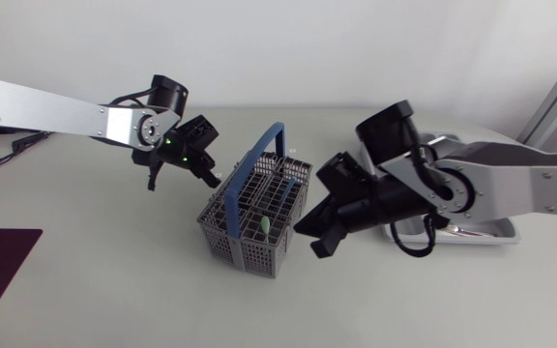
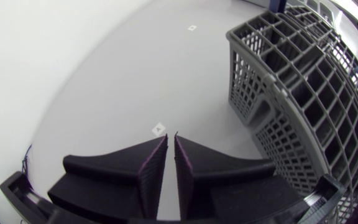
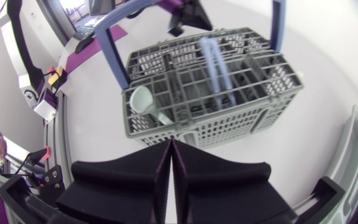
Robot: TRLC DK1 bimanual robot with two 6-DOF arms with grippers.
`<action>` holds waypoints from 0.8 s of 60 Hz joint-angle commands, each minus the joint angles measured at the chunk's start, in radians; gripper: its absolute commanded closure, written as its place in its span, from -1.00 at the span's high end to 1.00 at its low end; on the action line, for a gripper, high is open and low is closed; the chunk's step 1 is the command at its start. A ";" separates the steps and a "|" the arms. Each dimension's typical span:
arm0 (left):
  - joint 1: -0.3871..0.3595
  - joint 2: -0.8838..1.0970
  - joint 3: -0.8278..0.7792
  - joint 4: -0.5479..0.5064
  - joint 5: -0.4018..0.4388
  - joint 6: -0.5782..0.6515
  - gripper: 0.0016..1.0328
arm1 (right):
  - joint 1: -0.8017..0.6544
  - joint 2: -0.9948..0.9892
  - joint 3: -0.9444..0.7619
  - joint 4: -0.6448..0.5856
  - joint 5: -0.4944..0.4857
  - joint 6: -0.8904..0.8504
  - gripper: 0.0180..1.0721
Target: Unload the cutlery basket into the drawer organizer.
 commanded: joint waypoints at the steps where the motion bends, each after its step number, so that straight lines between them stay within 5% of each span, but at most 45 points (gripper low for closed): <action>1: 0.035 -0.143 -0.109 -0.015 0.010 0.048 -0.66 | -0.062 -0.029 -0.028 0.008 0.012 -0.019 -0.85; 16: 0.048 -0.533 -0.385 -0.115 0.102 0.160 -0.66 | -0.200 0.057 0.038 0.087 0.019 -0.034 -0.85; 26: -0.033 -0.714 -0.515 -0.187 0.116 0.214 -0.66 | -0.207 0.068 0.049 0.127 0.016 -0.033 -0.83; 48: -0.165 -0.785 -0.653 -0.168 0.126 0.232 -0.66 | -0.171 0.008 0.010 0.196 0.053 -0.056 -0.82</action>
